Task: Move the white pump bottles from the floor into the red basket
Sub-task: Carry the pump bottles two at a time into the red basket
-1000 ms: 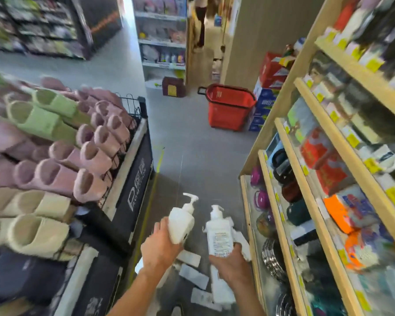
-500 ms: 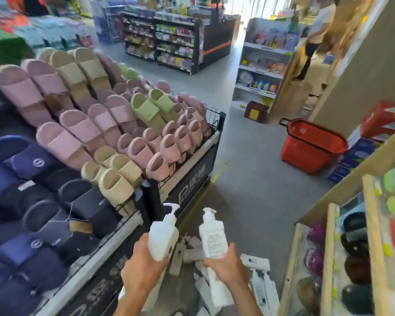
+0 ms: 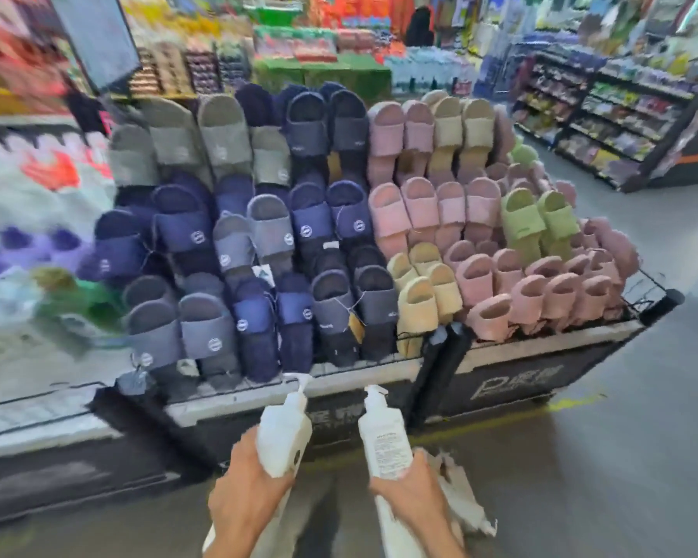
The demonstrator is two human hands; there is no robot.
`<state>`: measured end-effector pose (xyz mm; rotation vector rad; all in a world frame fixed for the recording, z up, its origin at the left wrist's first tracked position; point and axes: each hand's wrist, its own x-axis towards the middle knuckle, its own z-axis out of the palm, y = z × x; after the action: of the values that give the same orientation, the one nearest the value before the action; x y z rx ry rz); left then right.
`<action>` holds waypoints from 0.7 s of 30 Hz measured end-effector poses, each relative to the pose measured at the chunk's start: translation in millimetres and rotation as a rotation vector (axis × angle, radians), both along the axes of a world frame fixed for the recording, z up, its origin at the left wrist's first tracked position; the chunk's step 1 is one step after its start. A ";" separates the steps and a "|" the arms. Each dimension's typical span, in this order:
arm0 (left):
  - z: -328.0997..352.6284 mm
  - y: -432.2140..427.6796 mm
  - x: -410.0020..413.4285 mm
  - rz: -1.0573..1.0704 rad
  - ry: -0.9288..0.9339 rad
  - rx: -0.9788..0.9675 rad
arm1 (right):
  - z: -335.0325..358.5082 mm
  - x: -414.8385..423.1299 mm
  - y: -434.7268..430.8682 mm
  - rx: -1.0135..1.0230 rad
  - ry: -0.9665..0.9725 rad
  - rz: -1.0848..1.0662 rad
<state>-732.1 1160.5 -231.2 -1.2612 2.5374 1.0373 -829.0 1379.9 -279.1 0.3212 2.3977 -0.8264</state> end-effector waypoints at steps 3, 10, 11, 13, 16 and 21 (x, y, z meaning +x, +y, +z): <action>2.1 -37.5 34.8 0.120 0.018 -0.007 | 7.7 8.5 -46.5 0.017 -0.025 0.136; 19.7 -103.2 105.5 0.338 0.040 -0.014 | 33.4 46.2 -149.2 0.043 -0.023 0.392; 20.4 -112.1 114.8 0.361 0.049 -0.013 | 36.5 52.5 -163.4 0.041 -0.014 0.434; 18.4 -129.5 132.5 0.418 0.053 -0.018 | 39.9 64.3 -192.9 0.040 0.005 0.508; 4.5 -155.8 162.4 0.531 0.038 -0.028 | 44.1 82.1 -234.8 0.033 0.008 0.611; -2.9 -186.4 204.5 0.738 0.063 -0.004 | 47.0 102.6 -302.5 0.051 0.014 0.845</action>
<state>-527.6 974.1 -234.2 -2.2766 2.1198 1.1802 -726.4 1077.5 -232.1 -0.6468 2.2408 -0.3647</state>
